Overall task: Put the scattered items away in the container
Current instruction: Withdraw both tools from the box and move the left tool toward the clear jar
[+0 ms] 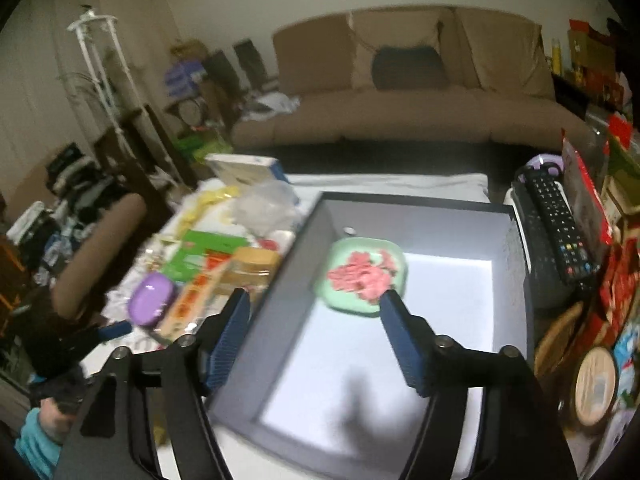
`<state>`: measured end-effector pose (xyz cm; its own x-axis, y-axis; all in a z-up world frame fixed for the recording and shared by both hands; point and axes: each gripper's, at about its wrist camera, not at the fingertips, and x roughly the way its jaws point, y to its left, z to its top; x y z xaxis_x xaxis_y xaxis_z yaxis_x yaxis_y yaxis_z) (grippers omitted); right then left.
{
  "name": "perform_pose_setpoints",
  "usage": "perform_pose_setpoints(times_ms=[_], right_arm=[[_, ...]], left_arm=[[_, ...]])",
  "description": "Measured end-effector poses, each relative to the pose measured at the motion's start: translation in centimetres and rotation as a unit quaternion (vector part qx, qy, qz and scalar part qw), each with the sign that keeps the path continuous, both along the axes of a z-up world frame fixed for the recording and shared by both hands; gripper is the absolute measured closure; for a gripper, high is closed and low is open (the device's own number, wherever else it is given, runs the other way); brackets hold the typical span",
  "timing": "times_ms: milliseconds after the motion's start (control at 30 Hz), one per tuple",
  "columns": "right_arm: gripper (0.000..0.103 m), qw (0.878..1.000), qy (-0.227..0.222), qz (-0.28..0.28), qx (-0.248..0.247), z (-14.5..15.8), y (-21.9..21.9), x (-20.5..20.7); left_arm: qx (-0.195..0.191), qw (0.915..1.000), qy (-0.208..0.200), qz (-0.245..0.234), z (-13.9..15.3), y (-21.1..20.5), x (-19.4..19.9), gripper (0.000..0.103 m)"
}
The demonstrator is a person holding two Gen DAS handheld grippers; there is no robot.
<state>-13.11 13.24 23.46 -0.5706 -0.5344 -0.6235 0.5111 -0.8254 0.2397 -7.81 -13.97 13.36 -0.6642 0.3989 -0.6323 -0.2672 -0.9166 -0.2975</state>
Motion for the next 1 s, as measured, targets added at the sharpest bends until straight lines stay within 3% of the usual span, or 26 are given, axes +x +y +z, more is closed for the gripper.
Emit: perform_pose_setpoints(times_ms=[100, 133, 300, 533, 700, 1000], right_arm=[[0.012, 1.0, 0.012, 0.019, -0.015, 0.3, -1.1, 3.7], [0.0, 1.0, 0.011, 0.026, -0.006, 0.0, -1.7, 4.7], [0.0, 0.998, 0.023, 0.031, 0.045, -1.8, -3.9, 8.9], [0.0, 0.998, 0.036, 0.014, 0.049, -2.6, -4.5, 13.5], [0.0, 0.998, 0.04, 0.004, 0.038, -2.2, -3.7, 16.1], [0.0, 0.999, 0.037, 0.0, 0.02, -2.4, -2.7, 19.9]], left_arm=[[-0.005, 0.9999, 0.0, 0.012, -0.2, -0.6, 1.0, 0.0], [-0.008, 0.9998, -0.006, 0.016, -0.3, -0.6, 1.3, 0.0], [-0.048, 0.9984, -0.004, 0.031, 0.8, 0.7, 4.0, 0.0], [-0.083, 0.9943, 0.006, 0.066, 3.6, 2.3, 7.5, 0.0], [-0.083, 0.992, 0.017, 0.094, 5.7, 2.4, 10.2, 0.0], [-0.094, 0.9897, 0.018, 0.107, 6.7, 2.3, 13.3, 0.0]])
